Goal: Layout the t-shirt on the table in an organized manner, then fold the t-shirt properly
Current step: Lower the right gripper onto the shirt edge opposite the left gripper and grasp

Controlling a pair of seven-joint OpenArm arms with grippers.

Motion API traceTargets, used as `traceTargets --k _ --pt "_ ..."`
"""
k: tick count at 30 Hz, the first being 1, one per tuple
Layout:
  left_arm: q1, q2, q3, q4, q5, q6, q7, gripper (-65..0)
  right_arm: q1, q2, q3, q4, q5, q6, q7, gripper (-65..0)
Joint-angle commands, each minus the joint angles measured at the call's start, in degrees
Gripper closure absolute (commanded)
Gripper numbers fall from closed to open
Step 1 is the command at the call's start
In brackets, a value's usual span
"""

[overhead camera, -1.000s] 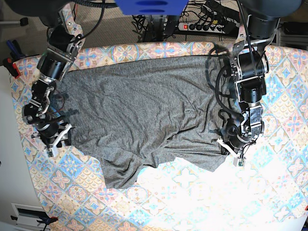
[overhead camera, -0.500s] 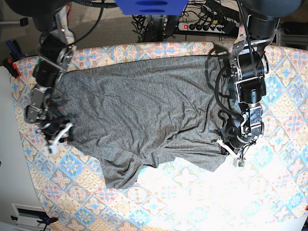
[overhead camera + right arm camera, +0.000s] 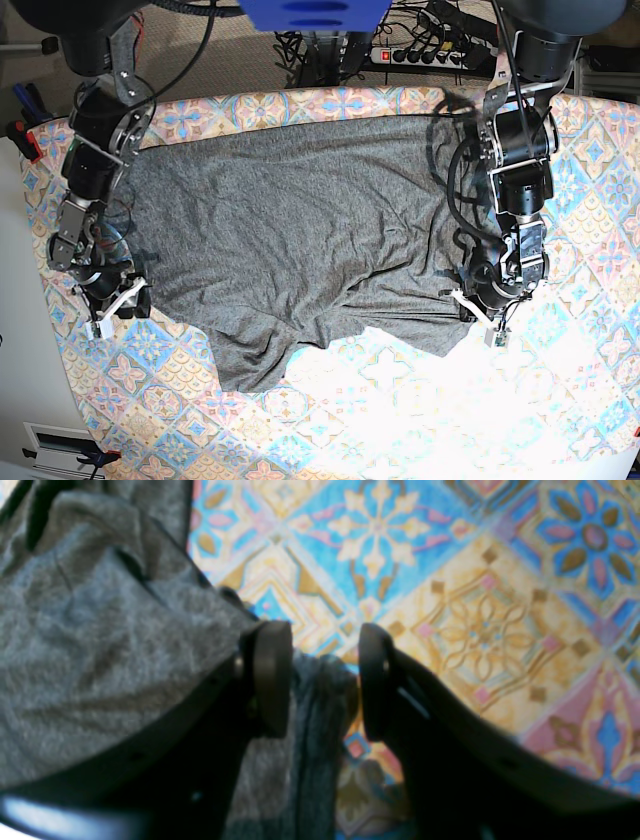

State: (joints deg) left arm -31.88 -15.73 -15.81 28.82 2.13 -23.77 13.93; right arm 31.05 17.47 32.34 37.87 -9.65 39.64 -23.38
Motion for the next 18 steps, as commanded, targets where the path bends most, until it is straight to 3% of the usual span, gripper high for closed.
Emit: traceTargets --k 1,10,18 --pt "0.9 0.1 0.3 -0.8 3.5 0.5 7.4 0.0 1.9 0.9 0.1 1.0 1.0 0.4 1.5 -21.7" --pt "0.9 0.1 0.3 -0.8 3.5 0.5 7.4 0.0 2.0 0.9 -0.1 0.9 1.0 0.4 1.5 -21.7" --pt "0.9 0.1 0.3 -0.8 3.5 0.5 7.4 0.0 2.1 0.9 -8.9 0.9 1.0 0.4 1.6 -21.7"
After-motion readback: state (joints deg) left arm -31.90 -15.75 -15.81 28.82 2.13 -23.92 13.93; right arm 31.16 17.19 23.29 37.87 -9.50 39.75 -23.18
